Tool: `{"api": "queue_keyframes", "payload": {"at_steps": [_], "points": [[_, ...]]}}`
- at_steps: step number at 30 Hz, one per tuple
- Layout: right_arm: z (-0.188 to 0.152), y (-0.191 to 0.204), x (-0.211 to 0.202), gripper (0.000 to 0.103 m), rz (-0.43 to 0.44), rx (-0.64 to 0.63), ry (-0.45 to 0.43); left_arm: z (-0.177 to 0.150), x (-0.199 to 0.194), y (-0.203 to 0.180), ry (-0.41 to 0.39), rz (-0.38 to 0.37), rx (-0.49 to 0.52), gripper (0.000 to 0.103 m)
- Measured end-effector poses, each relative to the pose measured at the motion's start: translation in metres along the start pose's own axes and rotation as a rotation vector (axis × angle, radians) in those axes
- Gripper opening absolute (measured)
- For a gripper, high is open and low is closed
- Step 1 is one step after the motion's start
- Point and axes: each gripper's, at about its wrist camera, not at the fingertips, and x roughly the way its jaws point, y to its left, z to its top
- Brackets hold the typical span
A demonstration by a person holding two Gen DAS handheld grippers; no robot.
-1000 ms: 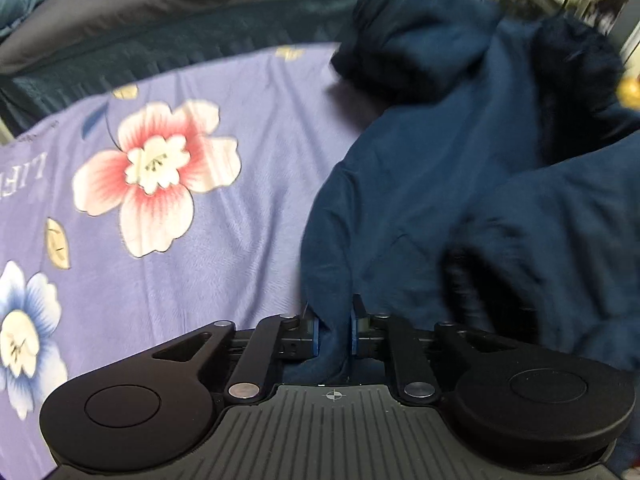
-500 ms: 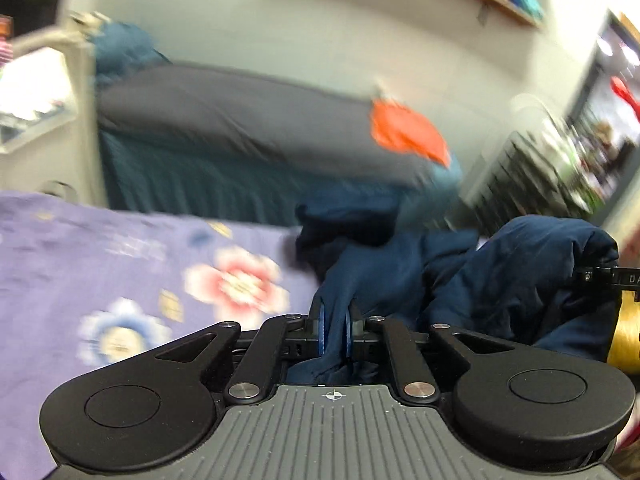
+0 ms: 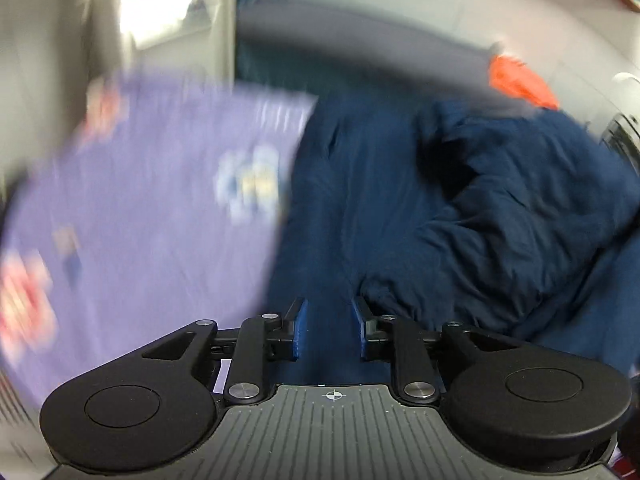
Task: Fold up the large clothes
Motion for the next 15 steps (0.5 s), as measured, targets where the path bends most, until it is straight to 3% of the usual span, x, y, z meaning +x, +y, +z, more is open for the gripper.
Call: {"api": "queue_keyframes", "payload": {"at_steps": [2,4,6,7,10,15], "points": [[-0.019,-0.031,0.028,0.041,-0.139,0.088,0.091,-0.022,0.036,0.012,0.096,0.003,-0.067,0.1],[-0.04,-0.063,0.045,0.049,-0.247,0.237,0.19,-0.034,0.067,0.016,0.172,0.028,-0.071,0.1],[-0.058,-0.083,0.042,0.049,-0.233,0.375,0.195,-0.041,0.081,0.022,0.21,0.047,-0.079,0.1],[-0.065,-0.088,0.035,0.054,-0.226,0.396,0.175,-0.043,0.082,0.025,0.208,0.044,-0.084,0.1],[-0.065,-0.078,0.021,0.071,-0.234,0.329,0.103,-0.034,0.06,0.028,0.122,0.032,-0.107,0.103],[-0.066,-0.044,-0.003,0.08,-0.206,0.151,0.045,0.013,0.03,0.043,-0.059,0.088,-0.084,0.103]]}}
